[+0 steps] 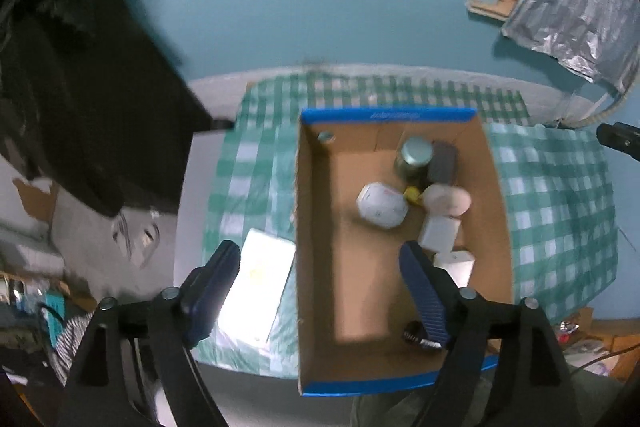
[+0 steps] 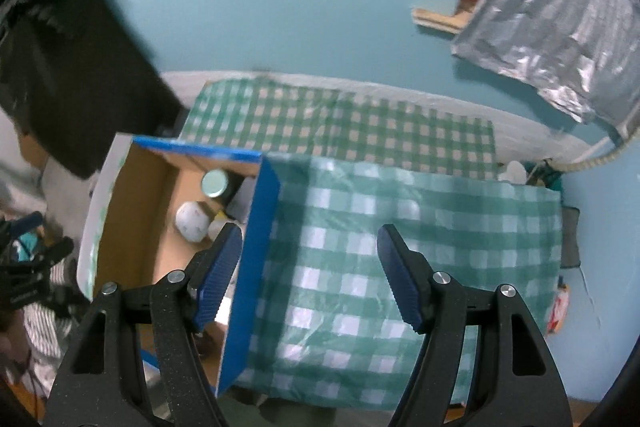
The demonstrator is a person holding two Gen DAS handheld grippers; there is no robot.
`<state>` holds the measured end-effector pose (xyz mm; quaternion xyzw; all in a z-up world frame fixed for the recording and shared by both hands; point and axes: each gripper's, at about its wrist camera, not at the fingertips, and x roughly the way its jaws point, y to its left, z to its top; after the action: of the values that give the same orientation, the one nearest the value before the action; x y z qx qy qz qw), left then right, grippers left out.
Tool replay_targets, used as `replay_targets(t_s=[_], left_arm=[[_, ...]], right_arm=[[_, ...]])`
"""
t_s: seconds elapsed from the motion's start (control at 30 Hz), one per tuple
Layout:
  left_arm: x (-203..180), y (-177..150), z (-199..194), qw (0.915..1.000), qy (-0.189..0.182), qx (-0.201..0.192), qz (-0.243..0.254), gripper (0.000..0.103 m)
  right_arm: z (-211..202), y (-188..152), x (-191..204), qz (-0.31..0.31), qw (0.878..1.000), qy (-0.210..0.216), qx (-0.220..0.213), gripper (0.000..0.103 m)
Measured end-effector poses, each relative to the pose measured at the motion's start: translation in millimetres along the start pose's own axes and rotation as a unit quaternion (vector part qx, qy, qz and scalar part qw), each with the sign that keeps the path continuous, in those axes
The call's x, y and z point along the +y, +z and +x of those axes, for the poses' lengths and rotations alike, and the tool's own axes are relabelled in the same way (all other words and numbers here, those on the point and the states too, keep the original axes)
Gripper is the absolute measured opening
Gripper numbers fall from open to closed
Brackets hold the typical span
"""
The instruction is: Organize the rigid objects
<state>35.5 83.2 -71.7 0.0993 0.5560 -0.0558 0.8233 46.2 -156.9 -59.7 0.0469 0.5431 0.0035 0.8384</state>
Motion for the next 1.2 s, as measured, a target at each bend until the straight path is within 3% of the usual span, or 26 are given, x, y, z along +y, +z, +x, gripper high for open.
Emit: replay_targets(t_s=[0.23,0.47,0.7,1.2], left_arm=[[-24,11,-34,0.9984,0.011,-0.053,0.017,0.090],[-36,10,-51,0.9971,0.005,-0.075,0.011,0.094],[-40,4,-58,0.9975,-0.006,-0.070,-0.008,0.094],[-45,-3,-65,0.9981,0.010,-0.060,-0.014,0.094]], right_arm=[[-32,-9,-14,0.012,0.999,-0.019,-0.043,0.070],[-55,-13,-20,0.019,0.997,-0.021,-0.071,0.070],[-70,-18,-26,0.019,0.995,-0.038,-0.092,0.070],[-70,-22,-32,0.013,0.995,-0.034,-0.088,0.070]])
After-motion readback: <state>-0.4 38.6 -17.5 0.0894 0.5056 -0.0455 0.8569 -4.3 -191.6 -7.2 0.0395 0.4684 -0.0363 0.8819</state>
